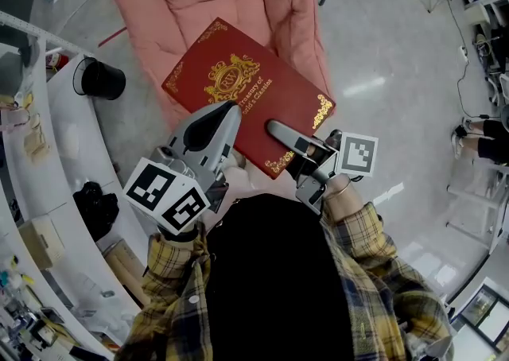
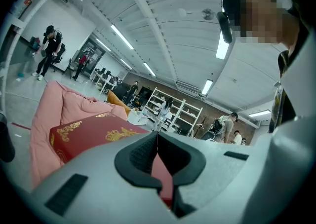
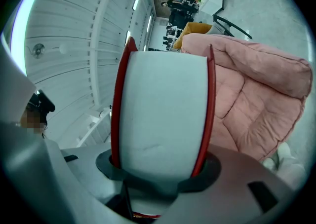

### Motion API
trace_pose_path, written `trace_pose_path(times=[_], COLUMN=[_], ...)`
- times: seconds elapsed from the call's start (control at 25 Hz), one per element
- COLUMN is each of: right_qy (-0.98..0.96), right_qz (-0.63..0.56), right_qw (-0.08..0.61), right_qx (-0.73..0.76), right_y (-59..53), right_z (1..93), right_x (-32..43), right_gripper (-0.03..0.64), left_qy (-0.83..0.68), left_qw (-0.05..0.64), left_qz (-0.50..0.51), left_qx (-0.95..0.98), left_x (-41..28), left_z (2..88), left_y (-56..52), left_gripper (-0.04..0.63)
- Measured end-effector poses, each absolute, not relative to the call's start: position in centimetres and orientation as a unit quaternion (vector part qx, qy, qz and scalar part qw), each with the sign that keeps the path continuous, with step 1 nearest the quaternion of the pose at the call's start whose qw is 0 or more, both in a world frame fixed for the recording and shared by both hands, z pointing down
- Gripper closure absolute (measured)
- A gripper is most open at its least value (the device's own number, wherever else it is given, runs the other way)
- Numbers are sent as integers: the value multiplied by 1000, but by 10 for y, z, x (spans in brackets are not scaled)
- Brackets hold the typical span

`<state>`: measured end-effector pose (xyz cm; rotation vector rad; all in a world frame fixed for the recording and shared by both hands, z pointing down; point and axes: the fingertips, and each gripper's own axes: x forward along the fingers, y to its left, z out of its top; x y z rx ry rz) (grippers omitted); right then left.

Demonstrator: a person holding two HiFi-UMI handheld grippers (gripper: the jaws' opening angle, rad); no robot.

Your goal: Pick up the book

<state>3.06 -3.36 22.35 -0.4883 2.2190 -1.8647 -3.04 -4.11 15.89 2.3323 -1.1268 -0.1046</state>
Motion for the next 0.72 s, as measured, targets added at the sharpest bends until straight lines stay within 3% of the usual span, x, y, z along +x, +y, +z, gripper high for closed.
trace_pose_path(times=[0.72], right_qy=[754], right_qz=[-631], right_qw=[93], right_qx=[-160], right_y=[-42], right_z=[227], right_x=[30], right_gripper=[364], left_qy=[-425], left_qw=[275], left_qz=[-42], left_qx=[861], left_x=[-32], left_z=[165], left_y=[-49], left_gripper=[591])
